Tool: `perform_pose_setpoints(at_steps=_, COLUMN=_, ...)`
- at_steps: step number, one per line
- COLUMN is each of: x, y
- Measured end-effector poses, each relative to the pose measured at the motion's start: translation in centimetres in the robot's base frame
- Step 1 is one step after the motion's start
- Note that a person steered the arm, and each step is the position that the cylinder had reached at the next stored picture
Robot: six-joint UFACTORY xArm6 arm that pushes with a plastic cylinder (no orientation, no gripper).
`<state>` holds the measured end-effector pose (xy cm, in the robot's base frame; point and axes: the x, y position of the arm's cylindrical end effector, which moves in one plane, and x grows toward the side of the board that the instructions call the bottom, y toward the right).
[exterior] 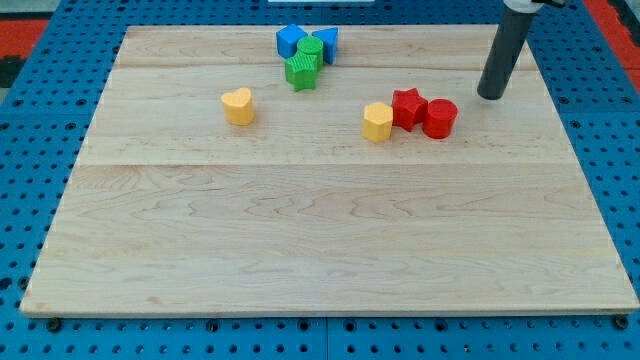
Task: Move the green star into the blue cube
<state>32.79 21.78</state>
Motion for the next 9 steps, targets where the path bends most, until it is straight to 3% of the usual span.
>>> perform_pose_setpoints(at_steps=8, x=-0.7, y=-2.7)
perform_pose_setpoints(at_steps=9, x=-2.1, y=-11.5)
